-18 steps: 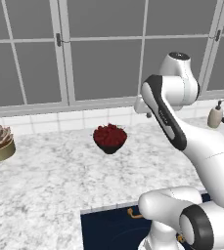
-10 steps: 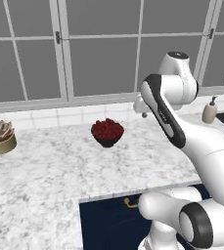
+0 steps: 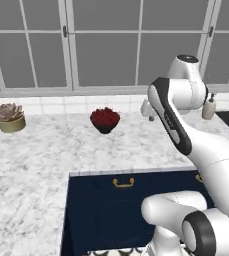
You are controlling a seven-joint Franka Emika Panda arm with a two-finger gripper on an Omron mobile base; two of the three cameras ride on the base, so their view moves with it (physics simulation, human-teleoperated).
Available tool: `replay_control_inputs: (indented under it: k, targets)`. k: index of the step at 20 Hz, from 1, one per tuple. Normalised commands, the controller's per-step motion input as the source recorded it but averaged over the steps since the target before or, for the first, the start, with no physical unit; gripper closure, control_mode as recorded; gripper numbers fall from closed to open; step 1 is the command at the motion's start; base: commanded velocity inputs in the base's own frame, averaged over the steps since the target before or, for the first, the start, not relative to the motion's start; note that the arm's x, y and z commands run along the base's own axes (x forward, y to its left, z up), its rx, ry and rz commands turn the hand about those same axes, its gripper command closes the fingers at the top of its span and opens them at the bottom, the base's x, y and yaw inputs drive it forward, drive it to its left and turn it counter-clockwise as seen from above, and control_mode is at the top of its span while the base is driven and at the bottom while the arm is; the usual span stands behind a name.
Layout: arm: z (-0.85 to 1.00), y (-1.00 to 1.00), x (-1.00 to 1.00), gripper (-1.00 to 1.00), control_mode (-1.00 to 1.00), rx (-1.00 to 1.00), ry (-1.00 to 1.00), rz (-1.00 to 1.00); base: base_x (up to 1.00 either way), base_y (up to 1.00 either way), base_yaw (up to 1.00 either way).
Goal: Take a straw from the drawer in front and place it inside the glass cup on the dining counter.
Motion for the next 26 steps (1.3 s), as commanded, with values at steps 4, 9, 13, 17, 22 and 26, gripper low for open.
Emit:
replay_control_inputs:
  k: [4,9,13,17,22,26]
  targets:
    - [0.0,0.0,0.0,-1.0,1.0,0.0,0.0,0.0,0.09,-0.57,0.65]
    - [0.0,0.0,0.0,-1.0,1.0,0.0,0.0,0.0,0.0,-0.63,0.67]
    - [0.0,0.0,0.0,-1.0,1.0,0.0,0.0,0.0,-0.02,-0.94,0.55]
    - [0.0,0.0,0.0,-1.0,1.0,0.0,0.0,0.0,-0.18,-1.0,0.49]
    - [0.0,0.0,0.0,-1.0,1.0,0.0,0.0,0.0,-0.14,-0.89,0.5]
    - [0.0,0.0,0.0,-1.0,1.0,0.0,0.0,0.0,-0.06,-0.87,0.51]
